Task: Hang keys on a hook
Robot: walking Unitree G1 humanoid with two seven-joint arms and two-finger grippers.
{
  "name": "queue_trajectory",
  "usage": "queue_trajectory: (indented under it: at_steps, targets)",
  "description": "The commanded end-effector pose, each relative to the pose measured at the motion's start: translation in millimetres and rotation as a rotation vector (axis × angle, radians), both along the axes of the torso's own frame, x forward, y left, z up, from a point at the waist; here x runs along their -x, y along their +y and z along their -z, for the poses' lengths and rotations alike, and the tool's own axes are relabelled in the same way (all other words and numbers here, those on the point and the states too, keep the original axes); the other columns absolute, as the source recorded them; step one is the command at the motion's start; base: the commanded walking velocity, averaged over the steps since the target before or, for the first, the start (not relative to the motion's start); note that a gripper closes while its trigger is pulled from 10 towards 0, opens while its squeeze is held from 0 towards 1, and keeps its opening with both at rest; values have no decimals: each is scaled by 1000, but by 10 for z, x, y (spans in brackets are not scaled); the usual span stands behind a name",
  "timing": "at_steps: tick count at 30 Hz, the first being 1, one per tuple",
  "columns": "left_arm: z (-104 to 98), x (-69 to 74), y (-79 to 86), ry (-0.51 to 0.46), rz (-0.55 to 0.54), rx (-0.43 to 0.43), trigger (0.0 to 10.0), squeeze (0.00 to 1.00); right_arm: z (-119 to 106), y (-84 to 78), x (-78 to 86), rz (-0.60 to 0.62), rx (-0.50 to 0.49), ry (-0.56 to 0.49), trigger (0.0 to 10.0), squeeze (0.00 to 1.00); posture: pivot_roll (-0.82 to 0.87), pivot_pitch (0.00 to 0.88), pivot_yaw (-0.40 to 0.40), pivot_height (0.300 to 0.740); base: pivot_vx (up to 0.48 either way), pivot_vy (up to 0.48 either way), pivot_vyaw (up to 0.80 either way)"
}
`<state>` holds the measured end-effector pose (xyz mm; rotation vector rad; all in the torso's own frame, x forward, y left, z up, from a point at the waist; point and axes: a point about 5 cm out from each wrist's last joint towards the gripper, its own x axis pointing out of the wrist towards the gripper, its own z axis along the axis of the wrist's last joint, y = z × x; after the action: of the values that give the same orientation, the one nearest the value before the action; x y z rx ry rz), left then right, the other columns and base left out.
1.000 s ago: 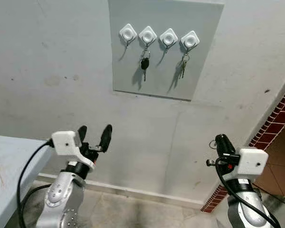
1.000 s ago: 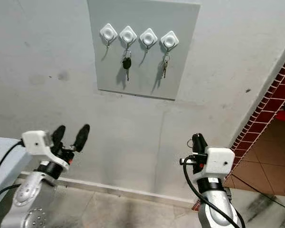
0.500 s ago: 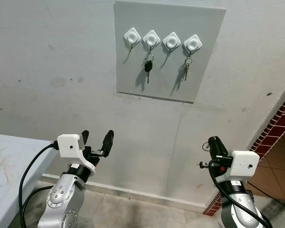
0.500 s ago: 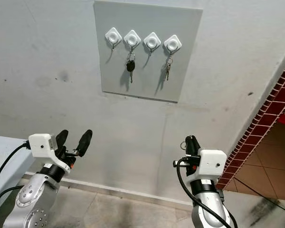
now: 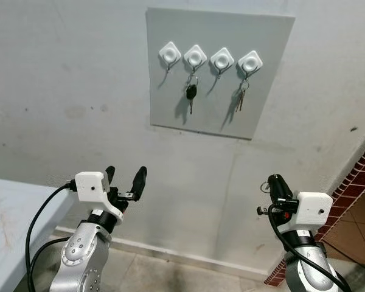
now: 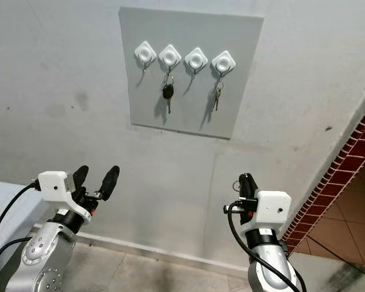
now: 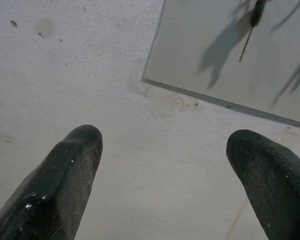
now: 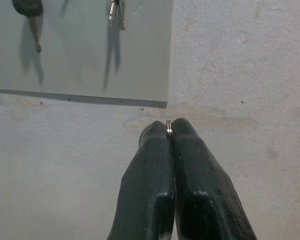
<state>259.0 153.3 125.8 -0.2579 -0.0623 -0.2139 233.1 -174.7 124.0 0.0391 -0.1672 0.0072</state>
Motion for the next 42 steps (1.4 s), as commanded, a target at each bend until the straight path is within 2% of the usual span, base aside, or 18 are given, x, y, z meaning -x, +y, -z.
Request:
queue_trajectory:
  at_steps: [1, 42]
  targets:
    - [-16, 0, 0, -10, 5, -2, 10000, 0, -18, 12, -11, -10, -1, -13, 10000, 0, -4, 0, -26, 740, 277, 0, 0]
    - [-24, 2, -48, -10, 13, -26, 10000, 0, -8, 40, -11, -25, -6, -7, 10000, 0, -3, 0, -27, 740, 286, 0, 0]
